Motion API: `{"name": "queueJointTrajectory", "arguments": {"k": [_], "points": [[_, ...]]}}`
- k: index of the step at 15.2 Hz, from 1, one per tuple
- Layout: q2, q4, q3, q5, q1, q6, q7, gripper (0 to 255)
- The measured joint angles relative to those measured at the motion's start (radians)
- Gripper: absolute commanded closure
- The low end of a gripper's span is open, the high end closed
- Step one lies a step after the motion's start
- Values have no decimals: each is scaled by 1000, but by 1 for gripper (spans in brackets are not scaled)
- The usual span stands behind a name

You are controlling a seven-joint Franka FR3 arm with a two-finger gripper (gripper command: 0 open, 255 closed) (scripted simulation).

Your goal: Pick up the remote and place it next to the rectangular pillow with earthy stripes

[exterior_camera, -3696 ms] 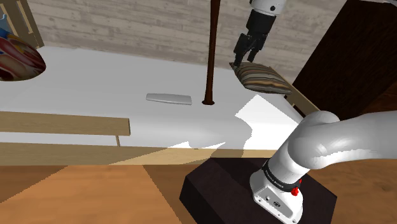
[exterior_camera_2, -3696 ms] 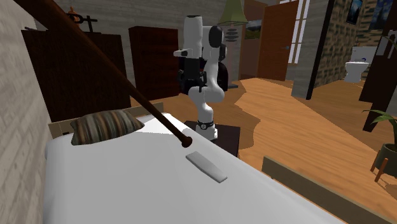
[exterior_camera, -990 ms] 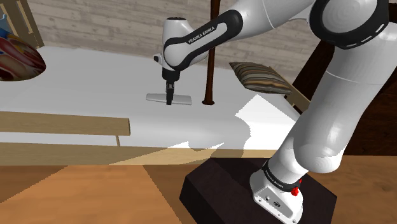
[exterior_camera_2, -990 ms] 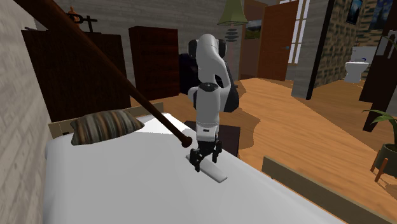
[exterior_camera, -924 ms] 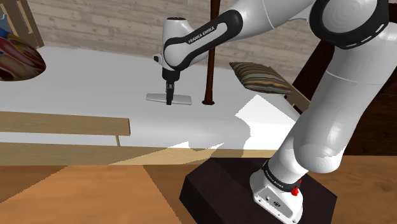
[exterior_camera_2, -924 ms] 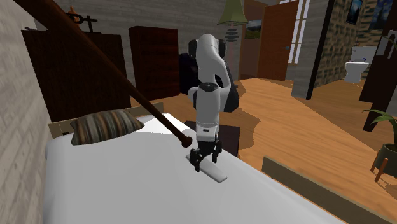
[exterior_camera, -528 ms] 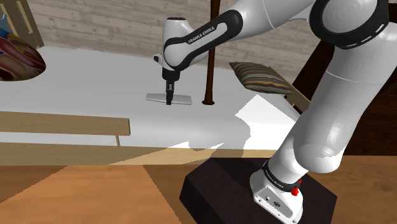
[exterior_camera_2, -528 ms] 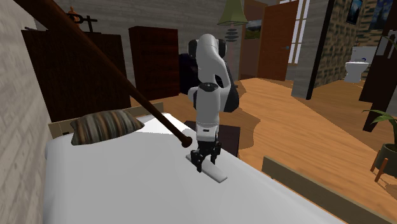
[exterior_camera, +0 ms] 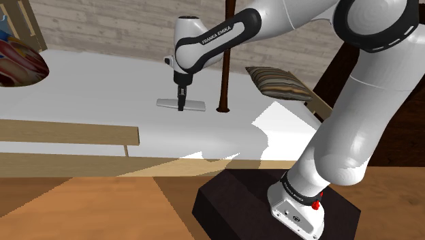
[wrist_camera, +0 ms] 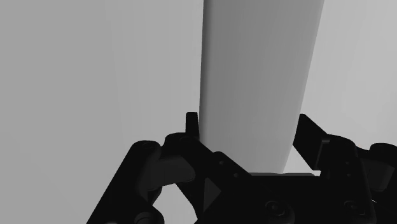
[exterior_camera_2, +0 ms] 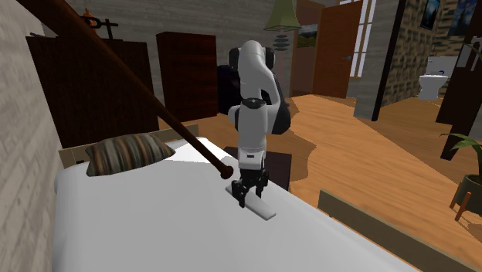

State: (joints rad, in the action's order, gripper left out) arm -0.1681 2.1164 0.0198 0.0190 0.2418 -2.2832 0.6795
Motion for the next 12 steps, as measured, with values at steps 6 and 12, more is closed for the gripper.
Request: {"name": "queueJointTrajectory", "arguments": {"k": [6, 12], "points": [[42, -28, 0, -2, 0, 70, 2, 255], [82, -62, 1, -4, 0, 145, 4, 255]]}}
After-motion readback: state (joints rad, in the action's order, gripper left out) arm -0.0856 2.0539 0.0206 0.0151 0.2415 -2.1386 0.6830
